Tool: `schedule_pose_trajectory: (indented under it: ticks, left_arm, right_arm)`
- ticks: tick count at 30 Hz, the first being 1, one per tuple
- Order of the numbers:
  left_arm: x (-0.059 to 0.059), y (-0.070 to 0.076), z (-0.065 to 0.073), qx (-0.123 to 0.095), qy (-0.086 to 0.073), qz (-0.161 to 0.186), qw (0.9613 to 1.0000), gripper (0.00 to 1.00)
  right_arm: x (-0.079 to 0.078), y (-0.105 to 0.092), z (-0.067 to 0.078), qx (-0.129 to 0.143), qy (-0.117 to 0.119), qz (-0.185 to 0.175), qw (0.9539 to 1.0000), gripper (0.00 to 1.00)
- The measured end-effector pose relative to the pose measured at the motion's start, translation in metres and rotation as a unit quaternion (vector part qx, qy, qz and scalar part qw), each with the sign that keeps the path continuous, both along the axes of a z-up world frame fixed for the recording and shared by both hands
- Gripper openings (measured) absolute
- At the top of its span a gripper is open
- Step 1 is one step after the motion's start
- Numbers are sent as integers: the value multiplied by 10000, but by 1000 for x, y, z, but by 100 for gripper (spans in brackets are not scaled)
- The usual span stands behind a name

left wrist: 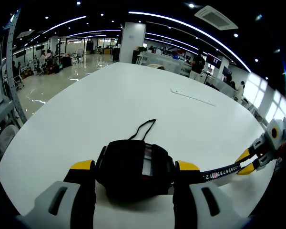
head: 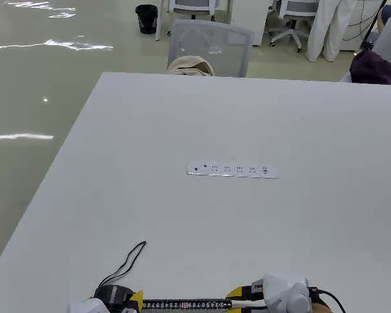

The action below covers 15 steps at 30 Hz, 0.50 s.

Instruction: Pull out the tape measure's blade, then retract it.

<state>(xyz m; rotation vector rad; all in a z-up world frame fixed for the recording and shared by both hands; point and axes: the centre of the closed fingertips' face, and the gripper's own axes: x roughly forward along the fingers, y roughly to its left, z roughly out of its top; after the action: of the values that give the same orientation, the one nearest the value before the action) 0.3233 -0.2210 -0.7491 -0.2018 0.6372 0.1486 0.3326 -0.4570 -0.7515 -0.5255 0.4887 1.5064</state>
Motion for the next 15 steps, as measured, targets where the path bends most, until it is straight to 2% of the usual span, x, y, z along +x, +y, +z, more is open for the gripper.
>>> schedule_pose_trajectory:
  ticks: [15]
  left_arm:
    - [0, 0, 1, -25, -27, 13, 10000, 62]
  right_arm:
    - [1, 7, 0, 4, -1, 38, 10000, 13]
